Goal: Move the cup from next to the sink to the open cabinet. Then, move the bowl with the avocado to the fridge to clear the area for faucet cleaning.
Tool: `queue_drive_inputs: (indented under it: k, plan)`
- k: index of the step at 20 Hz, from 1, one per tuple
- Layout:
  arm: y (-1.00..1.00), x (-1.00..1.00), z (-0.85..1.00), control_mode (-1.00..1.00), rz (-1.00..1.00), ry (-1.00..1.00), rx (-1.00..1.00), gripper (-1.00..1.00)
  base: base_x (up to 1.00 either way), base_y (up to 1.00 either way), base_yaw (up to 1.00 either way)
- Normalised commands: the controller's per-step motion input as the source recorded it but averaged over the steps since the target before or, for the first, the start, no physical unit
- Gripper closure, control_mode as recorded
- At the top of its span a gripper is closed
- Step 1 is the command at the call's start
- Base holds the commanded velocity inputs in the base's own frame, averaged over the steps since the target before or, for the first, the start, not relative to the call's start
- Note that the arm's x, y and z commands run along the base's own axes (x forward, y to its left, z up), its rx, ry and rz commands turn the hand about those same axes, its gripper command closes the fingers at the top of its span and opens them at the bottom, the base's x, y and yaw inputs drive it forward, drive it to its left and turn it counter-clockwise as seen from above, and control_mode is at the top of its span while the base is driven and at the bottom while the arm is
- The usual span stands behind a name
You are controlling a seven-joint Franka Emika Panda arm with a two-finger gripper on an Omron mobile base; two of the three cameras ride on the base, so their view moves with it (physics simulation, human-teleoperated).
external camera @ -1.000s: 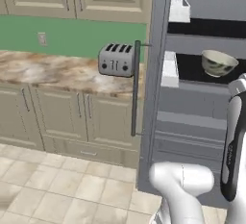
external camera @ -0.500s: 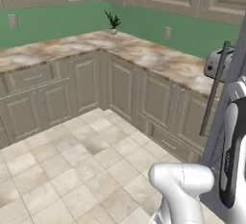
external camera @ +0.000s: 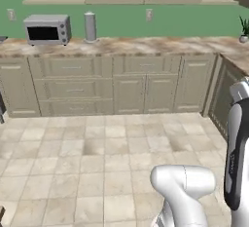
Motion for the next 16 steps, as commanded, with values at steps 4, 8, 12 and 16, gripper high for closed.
queue_drive_inputs:
  k: [4, 8, 12, 16]
  plan:
    - [0.00, 0.00, 0.00, 1.00, 0.00, 0.00, 0.00, -1.00, 0.93, 0.01, 0.57]
    - [0.00, 0.00, 0.00, 1.00, 0.00, 0.00, 0.00, -1.00, 1.00, 0.06, 0.47]
    - [0.00, 0.00, 0.00, 1.00, 0.00, 0.00, 0.00, -1.00, 1.00, 0.00, 0.56]
    - [0.00, 0.00, 0.00, 1.00, 0.00, 0.00, 0.00, -1.00, 0.72, 0.00, 0.73]
